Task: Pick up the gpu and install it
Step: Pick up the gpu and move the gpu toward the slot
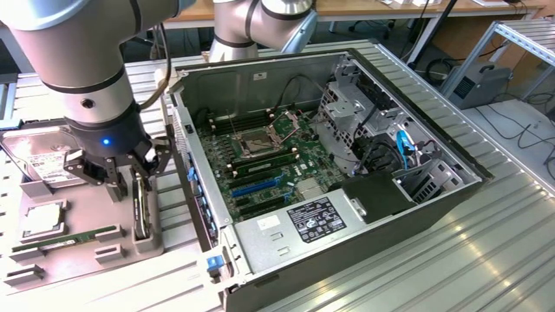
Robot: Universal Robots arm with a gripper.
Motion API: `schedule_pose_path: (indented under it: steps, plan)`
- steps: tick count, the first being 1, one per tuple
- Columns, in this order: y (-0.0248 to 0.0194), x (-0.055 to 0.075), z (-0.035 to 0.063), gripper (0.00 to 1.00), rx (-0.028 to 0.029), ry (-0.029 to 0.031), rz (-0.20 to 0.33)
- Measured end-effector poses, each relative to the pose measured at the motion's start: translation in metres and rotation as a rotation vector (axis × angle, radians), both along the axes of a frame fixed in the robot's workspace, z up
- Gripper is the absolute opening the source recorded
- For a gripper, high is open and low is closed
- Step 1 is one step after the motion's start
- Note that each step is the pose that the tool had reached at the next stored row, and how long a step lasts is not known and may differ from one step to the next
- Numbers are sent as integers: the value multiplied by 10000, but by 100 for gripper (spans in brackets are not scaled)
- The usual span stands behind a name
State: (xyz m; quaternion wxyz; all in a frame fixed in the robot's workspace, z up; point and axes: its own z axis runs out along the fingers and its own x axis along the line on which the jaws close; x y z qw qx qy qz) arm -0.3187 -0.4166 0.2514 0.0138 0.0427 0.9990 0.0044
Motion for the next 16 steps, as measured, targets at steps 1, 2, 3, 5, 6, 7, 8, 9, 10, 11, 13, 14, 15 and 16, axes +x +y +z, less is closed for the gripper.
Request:
schedule_pose_path:
  steps: [1,2,3,5,6,7,8,9,10,11,13,14,15,16]
  plan:
    - [0,-2,-13,42,0,0,-2]
    - [1,-2,-25,42,0,0,-7]
    - [1,-2,-36,42,0,0,-9]
    - [0,-3,-62,42,0,0,-19]
    - [1,-2,-73,42,0,-1,-27]
    - [1,-2,-84,42,0,0,-37]
    - [0,-3,-91,42,-1,1,-42]
    - [1,-3,-91,42,0,1,-44]
    - [0,-3,-91,42,0,1,-43]
    - [1,-3,-91,42,0,1,-43]
    - [1,-3,-91,42,1,0,-43]
    - [1,-3,-92,42,1,0,-44]
    - [1,-3,-91,41,1,0,-43]
    - [1,-3,-91,41,1,0,-44]
